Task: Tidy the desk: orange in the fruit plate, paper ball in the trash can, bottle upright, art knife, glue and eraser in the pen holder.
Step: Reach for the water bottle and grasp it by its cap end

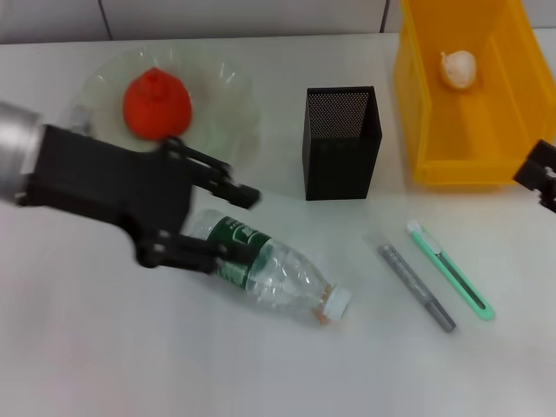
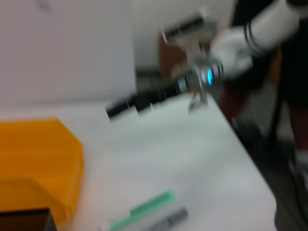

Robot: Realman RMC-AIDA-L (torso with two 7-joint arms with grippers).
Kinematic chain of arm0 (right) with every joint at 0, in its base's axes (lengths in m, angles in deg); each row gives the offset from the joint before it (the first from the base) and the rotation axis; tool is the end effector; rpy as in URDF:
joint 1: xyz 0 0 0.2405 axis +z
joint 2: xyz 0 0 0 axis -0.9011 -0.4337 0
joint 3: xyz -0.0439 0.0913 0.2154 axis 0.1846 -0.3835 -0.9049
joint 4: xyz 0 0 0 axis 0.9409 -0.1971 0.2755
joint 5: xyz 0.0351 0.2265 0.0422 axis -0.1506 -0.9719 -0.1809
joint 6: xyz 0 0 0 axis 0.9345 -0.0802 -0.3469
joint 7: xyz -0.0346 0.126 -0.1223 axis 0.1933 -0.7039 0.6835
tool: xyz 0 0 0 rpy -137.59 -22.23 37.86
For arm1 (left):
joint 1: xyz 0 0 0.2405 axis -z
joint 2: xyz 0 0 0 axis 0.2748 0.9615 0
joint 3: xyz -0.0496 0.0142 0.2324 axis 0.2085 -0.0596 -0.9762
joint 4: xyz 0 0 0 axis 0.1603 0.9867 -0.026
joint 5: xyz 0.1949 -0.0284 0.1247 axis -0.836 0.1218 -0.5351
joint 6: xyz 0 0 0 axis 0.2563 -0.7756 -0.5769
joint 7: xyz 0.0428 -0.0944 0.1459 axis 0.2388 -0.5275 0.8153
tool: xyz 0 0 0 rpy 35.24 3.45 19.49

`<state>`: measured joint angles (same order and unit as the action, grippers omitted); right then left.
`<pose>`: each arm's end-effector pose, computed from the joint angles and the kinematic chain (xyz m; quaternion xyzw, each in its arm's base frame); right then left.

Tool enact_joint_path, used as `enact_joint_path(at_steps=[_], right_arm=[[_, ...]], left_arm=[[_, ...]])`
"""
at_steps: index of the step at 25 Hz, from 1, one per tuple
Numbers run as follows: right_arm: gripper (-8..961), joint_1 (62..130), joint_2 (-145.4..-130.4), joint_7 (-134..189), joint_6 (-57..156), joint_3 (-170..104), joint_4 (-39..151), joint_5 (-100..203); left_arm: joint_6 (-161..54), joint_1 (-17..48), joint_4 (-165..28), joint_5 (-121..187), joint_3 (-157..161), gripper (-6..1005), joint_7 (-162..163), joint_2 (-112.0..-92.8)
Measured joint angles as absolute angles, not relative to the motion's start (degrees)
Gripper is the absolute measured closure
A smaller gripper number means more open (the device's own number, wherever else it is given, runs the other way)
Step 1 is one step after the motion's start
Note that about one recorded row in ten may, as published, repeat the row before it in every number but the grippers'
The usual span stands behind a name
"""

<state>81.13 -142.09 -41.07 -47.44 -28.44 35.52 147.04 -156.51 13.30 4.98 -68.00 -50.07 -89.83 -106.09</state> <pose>0.3159 0.2658 0.0336 -0.7993 0.3149 0.4546 0.2353 -0.1420 0.3167 0.0325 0.9913 -0.0288 0.1282 0.0092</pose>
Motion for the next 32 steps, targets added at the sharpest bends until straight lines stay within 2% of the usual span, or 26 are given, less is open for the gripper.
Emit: enact_joint_path(at_steps=[2,6,9,17,32], right_arm=[[243,80.1,-141.81,-41.4,-47.2,-29.3,35.7,147.1],[243,78.1,-141.57,-42.3,-46.0,-31.5,35.7,147.1],[243,77.3,-141.59,-42.7,-44.5,-32.9,35.7,147.1],[243,76.5,-141.97,-42.7,-41.4,-33.5,36.2,147.0],[243,77.6,-142.08,-41.5,-40.1,-33.1,37.2,147.4]], left_arm=[[-154.5,17.6,6.6,-74.1,-56.0,503,-92.2,-106.22],[-152.6,21.2,6.8,-79.3,-61.2,320,-93.0,-106.46],[-148.5,24.5,6.3,-84.7,-68.5,292,-94.3,-106.6],[-140.7,26.9,6.1,-87.6,-80.5,216,-95.6,-106.66],[-128.2,27.0,4.4,-86.1,-89.7,216,-97.8,-106.66]])
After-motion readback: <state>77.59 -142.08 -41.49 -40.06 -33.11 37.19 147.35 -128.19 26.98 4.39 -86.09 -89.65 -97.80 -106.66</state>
